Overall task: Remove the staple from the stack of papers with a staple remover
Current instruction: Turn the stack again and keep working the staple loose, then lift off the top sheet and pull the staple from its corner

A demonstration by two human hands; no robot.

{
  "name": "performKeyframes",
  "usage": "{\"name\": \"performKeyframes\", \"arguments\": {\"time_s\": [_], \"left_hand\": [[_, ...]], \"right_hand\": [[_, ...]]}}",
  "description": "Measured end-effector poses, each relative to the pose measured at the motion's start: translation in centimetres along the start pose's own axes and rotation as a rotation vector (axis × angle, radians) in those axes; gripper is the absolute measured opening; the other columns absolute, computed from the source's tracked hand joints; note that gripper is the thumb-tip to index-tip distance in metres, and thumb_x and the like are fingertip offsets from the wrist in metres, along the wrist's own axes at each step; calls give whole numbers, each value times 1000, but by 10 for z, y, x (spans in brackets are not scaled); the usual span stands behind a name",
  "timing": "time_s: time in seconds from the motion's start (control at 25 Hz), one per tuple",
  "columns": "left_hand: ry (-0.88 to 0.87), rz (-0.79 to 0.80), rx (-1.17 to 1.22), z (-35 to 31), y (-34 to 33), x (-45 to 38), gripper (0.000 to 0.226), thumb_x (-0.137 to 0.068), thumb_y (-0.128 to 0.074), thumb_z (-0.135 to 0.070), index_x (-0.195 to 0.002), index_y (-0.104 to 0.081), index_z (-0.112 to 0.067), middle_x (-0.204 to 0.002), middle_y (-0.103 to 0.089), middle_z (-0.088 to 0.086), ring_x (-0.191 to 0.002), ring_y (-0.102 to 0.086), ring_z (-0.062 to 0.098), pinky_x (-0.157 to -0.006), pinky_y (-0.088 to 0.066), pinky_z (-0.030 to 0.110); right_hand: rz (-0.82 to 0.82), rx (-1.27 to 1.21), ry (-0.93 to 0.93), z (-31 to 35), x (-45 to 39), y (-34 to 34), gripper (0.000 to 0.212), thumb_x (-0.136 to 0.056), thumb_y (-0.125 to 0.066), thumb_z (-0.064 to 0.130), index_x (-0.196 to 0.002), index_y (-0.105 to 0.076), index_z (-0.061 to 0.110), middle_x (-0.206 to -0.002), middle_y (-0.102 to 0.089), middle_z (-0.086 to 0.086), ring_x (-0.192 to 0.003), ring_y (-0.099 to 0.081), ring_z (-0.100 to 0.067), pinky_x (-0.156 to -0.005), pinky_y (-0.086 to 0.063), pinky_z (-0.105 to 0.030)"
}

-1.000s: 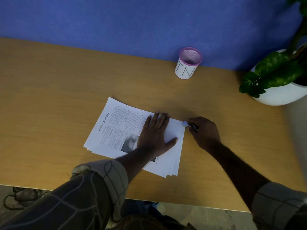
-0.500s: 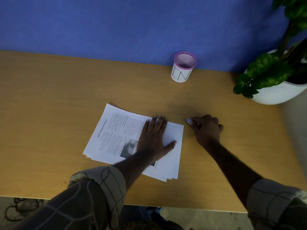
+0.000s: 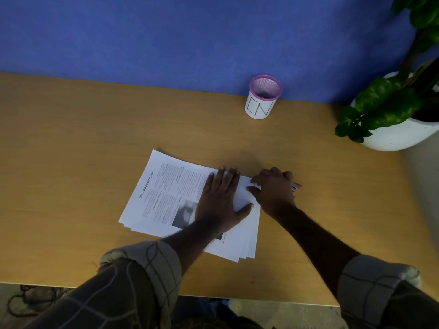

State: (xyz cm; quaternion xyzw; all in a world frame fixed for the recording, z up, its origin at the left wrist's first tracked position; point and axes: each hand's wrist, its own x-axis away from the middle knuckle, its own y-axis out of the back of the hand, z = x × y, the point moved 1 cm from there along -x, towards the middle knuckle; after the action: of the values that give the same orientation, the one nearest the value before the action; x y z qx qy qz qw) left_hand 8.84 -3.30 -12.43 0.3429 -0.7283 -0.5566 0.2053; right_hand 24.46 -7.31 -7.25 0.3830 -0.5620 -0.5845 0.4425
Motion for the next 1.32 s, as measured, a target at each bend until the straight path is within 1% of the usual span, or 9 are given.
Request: {"name": "performKeyframes", "arguments": {"time_s": [0.12,0.32,0.44,0.56,0.72,0.92,1.08,1.16,1.32], "left_hand": [[4,10,1,0,0,0,88,-87,-36,-74,-155,-31,-18,-163,-33,4,-152,-28,29,-125,-19,49],[-1,21,-23,1,1,0,89,-88,-36,-75,-155,-31,-17,-164,-33,5,-152,-28,29,-125,-20,49],[3,34,-30,1,2,0,90,-88,-33,-76,-156,-30,-18,-165,-31,4,-153,-25,29,-126,-17,48],[-1,36,-39,1,2,0,90,-88,-33,-76,-156,-30,-17,-165,-30,4,-153,-25,29,-126,-16,47],[0,40,-36,2,3,0,89,-89,-34,-76,-156,-30,-17,-164,-32,4,-152,-26,29,-126,-17,47],[6,62,-38,0,3,1,89,-89,-34,-76,-156,-31,-17,-164,-32,4,-152,-27,29,-126,-16,47],[21,67,-52,2,2,-5,89,-89,-36,-75,-155,-31,-17,-163,-33,4,-151,-28,28,-125,-14,46],[37,64,-60,3,5,-12,88,-89,-37,-75,-155,-32,-16,-163,-35,5,-151,-30,28,-124,-14,46],[48,78,-63,7,9,-19,89,-91,-35,-75,-157,-31,-16,-165,-30,4,-152,-28,27,-125,-15,46]], "right_hand": [[-15,27,10,2,0,0,23,-90,-61,41,-100,-74,25,-100,-72,3,-99,-60,-20,-93,-37,-42],[-40,67,16,5,-2,1,23,-94,-55,32,-91,-74,20,-89,-71,2,-89,-61,-19,-88,-40,-39],[-18,12,61,2,-7,0,23,-94,-53,30,-92,-72,18,-90,-70,2,-88,-61,-17,-87,-41,-36],[6,-63,121,-1,-11,1,21,-92,-55,29,-90,-70,15,-91,-68,-1,-89,-60,-18,-85,-43,-35],[-47,-149,139,-6,-11,4,17,-90,-59,24,-86,-69,12,-87,-67,-4,-87,-59,-21,-81,-45,-36],[-126,-262,102,-10,-23,18,11,-86,-61,17,-82,-68,9,-83,-67,-5,-78,-59,-19,-76,-48,-34],[-222,-433,30,-16,-42,31,9,-84,-65,13,-81,-71,7,-80,-67,-7,-71,-60,-20,-69,-54,-39],[-275,-512,-38,-18,-53,38,5,-83,-66,11,-82,-70,8,-81,-68,-7,-71,-60,-19,-66,-54,-36],[-340,-616,-152,-24,-83,55,6,-87,-65,12,-88,-70,8,-86,-69,-6,-77,-62,-17,-69,-52,-27]]}}
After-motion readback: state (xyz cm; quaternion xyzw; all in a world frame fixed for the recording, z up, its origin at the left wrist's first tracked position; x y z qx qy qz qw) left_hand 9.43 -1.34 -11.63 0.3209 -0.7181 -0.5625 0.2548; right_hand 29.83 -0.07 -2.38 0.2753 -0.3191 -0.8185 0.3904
